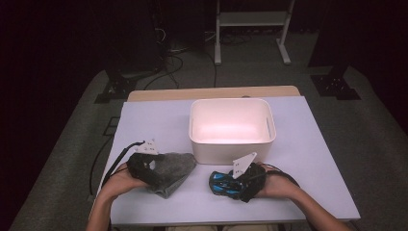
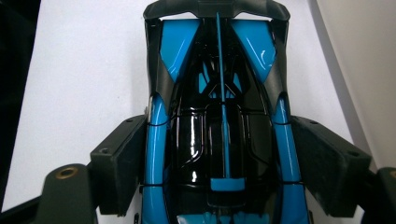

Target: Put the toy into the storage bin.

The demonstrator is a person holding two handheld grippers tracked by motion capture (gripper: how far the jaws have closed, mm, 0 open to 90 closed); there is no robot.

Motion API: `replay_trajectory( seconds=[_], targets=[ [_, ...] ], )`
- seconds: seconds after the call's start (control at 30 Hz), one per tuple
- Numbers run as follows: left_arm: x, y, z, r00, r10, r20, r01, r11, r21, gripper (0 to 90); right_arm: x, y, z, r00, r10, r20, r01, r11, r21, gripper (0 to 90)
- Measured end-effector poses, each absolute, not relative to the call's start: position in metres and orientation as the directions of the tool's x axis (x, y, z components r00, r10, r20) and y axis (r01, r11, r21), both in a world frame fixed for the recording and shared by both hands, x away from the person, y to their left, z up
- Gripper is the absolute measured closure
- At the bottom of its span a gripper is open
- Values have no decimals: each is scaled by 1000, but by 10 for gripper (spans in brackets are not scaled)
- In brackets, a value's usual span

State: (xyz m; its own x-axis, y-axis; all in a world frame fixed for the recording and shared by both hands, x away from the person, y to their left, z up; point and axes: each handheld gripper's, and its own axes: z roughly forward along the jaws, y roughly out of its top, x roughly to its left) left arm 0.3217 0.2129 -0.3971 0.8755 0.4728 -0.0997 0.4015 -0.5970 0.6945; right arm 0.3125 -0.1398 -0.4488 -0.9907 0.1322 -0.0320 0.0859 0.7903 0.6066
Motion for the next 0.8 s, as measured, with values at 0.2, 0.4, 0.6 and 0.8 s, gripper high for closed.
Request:
replay_trajectory(
  seconds=[0.2,0.4,0.6,0.8],
  targets=[
    [321,212,-397,875,474,-99,402,-595,696,90,313,-142,-451,-989,147,-17,105,780,617,218],
    [321,211,-398,876,471,-101,401,-597,695,90,313,-142,-451,-989,149,-10,111,779,617,223],
    [321,211,-397,877,470,-99,400,-599,694,90,312,-143,-452,-989,150,-11,110,775,623,228],
    [321,211,-397,878,469,-99,399,-601,693,90,312,-145,-453,-988,157,-3,119,761,638,225]
  ],
)
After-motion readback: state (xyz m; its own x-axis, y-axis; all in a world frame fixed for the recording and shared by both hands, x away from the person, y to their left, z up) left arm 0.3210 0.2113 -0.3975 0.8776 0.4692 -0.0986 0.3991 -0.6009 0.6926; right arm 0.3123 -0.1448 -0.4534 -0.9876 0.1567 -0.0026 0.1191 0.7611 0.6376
